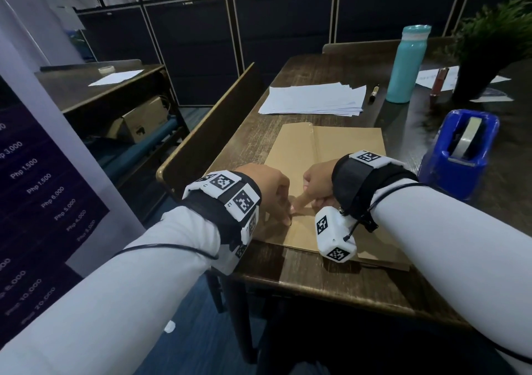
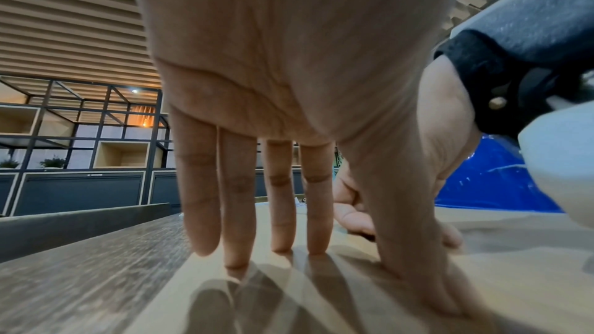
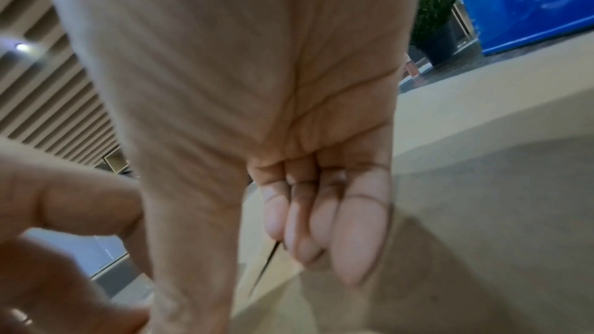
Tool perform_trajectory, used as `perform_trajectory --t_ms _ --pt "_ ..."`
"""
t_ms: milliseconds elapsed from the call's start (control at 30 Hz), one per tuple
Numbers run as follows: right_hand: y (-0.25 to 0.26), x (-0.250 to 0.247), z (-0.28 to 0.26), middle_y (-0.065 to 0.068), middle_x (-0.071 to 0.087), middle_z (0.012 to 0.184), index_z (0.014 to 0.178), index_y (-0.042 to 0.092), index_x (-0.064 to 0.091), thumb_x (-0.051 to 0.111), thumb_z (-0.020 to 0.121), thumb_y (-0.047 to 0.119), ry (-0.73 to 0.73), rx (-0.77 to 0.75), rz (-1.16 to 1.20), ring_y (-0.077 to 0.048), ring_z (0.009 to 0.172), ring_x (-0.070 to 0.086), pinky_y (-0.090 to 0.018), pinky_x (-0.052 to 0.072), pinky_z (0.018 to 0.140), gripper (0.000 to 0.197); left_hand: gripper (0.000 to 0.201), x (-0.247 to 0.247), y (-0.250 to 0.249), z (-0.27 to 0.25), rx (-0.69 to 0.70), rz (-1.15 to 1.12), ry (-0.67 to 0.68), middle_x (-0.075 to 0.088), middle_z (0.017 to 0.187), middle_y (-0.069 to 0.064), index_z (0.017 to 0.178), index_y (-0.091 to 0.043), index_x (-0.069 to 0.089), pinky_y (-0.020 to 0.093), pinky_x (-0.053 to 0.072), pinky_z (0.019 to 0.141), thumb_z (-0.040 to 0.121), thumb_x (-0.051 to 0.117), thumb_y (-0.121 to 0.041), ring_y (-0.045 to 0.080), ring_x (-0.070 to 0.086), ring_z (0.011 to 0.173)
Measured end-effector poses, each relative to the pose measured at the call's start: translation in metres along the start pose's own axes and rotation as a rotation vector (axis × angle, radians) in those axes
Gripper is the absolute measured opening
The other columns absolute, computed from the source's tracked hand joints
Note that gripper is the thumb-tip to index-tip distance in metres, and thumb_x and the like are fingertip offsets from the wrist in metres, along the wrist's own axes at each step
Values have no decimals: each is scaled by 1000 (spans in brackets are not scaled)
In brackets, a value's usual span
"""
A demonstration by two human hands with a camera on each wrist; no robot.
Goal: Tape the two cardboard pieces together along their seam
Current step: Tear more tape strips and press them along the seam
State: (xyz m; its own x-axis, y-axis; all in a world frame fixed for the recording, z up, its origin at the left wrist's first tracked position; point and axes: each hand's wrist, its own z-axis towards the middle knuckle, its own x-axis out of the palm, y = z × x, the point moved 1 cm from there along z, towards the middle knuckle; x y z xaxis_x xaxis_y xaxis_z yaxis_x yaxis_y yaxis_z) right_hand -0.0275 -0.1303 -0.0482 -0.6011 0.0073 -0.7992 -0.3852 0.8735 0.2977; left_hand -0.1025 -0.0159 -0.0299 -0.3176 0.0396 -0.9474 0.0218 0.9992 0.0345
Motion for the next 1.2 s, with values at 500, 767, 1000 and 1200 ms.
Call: perform_trajectory --t_ms 500,767,1000,1200 --pt "-9 1 -4 -5 61 74 74 8 55 67 87 24 -102 -33 156 -17 65 57 -26 49 68 24 54 1 2 1 -11 -7 -18 64 114 -7 108 -30 63 33 50 82 64 79 -56 19 58 101" --pt "-18 -3 -40 -11 59 89 87 7 58 53 96 18 -150 -102 416 -17 64 51 -30 46 62 15 25 -7 14 4 36 -91 -1 63 115 -15 109 -35 68 26 45 83 84 69 -33 8 57 96" --pt "-48 -19 -81 -4 53 124 120 17 52 49 95 31 -786 -157 -29 -22 114 49 -39 44 95 29 19 -13 -4 22 -10 -174 -261 65 109 -11 109 -30 67 25 45 79 94 55 -29 9 57 91" --pt "-87 -29 -100 -9 53 121 120 8 55 38 99 31 -1121 -113 -83 -26 113 47 -43 43 95 36 21 -31 -56 29 132 -332 -478 66 111 -11 100 -30 67 37 51 87 95 49 -40 12 61 102"
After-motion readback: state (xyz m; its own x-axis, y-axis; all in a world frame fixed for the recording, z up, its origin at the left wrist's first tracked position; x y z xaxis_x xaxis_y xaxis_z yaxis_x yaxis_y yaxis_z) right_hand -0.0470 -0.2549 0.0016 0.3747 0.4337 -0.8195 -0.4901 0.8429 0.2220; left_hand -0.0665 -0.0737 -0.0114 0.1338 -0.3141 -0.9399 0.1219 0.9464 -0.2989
